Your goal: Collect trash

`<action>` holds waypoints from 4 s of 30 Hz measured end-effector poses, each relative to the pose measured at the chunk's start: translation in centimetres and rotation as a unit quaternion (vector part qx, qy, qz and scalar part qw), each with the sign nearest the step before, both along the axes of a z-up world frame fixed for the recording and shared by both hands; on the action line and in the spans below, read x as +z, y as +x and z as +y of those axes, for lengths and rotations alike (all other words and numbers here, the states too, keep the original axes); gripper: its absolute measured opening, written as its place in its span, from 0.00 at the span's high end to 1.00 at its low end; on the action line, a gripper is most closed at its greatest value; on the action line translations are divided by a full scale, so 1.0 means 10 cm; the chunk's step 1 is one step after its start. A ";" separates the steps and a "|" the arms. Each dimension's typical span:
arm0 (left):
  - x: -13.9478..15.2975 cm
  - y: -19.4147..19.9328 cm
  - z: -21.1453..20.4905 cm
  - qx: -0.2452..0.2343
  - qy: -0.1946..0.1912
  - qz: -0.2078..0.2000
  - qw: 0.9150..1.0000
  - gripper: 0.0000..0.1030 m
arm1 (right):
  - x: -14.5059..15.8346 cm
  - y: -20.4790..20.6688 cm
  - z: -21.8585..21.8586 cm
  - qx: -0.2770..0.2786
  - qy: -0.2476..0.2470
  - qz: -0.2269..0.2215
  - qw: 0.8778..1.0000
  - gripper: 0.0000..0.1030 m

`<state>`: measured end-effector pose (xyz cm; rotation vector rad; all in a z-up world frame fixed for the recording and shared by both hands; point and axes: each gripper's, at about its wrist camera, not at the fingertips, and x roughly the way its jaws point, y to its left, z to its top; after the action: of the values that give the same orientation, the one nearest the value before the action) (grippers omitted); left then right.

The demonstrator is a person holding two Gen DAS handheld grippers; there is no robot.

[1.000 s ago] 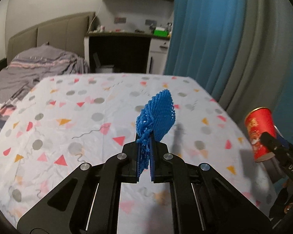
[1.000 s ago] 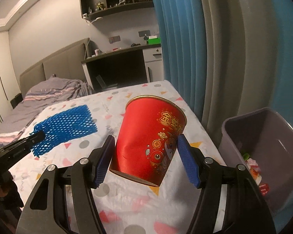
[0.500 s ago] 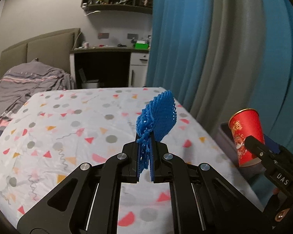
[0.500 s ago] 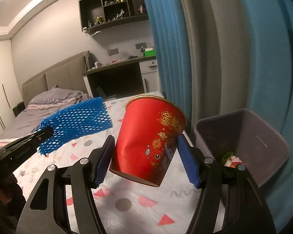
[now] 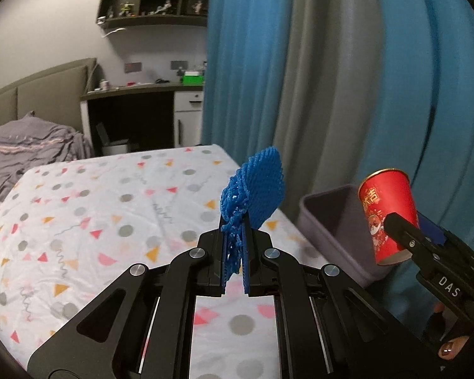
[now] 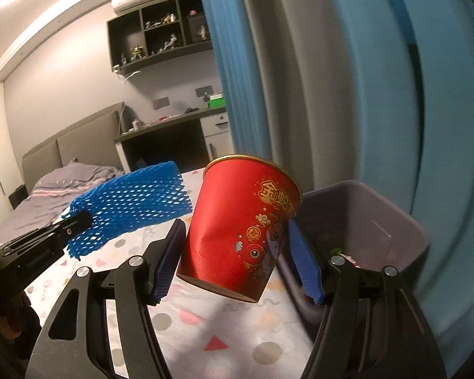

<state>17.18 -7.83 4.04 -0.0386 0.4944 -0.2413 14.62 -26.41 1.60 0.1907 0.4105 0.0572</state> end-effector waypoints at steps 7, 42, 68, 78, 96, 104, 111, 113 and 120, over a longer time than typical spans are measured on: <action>-0.04 0.10 -0.43 -0.041 0.000 0.002 0.999 0.94 | -0.04 -0.07 -0.32 -0.035 0.004 -0.004 0.999 0.38; -0.82 0.78 -1.69 -0.182 -0.034 0.076 0.980 0.93 | -0.38 0.32 -1.04 -0.099 0.005 0.029 0.995 0.37; -0.62 0.36 -0.77 -0.011 0.006 0.011 1.000 0.06 | -0.30 0.22 -0.83 -0.114 -0.046 0.014 0.992 0.14; -0.48 -0.11 -0.30 0.028 0.001 -0.007 1.000 0.06 | -0.22 -0.17 -0.42 -0.107 -0.068 0.001 0.992 0.06; -0.31 -1.04 0.43 0.075 0.011 -0.033 0.997 0.06 | -0.07 -0.95 0.43 -0.091 -0.091 -0.004 0.992 0.06; -0.26 -1.32 0.56 0.083 0.009 -0.041 0.996 0.06 | 0.00 -1.20 0.61 -0.079 -0.094 -0.020 0.992 0.06; -0.25 -1.40 0.58 0.082 0.000 -0.040 0.996 0.06 | 0.03 -1.32 0.67 -0.072 -0.096 -0.032 0.992 0.06; -0.24 -1.41 0.58 0.084 0.000 -0.039 0.996 0.06 | 0.04 -1.33 0.68 -0.070 -0.097 -0.033 0.992 0.06; -0.22 -1.42 0.56 0.087 0.001 -0.042 0.995 0.06 | 0.04 -1.34 0.70 -0.069 -0.097 -0.036 0.992 0.06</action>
<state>2.94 -2.21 1.84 -0.0688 0.4048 -0.0716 1.23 -19.44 1.95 0.0244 0.3287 -0.1106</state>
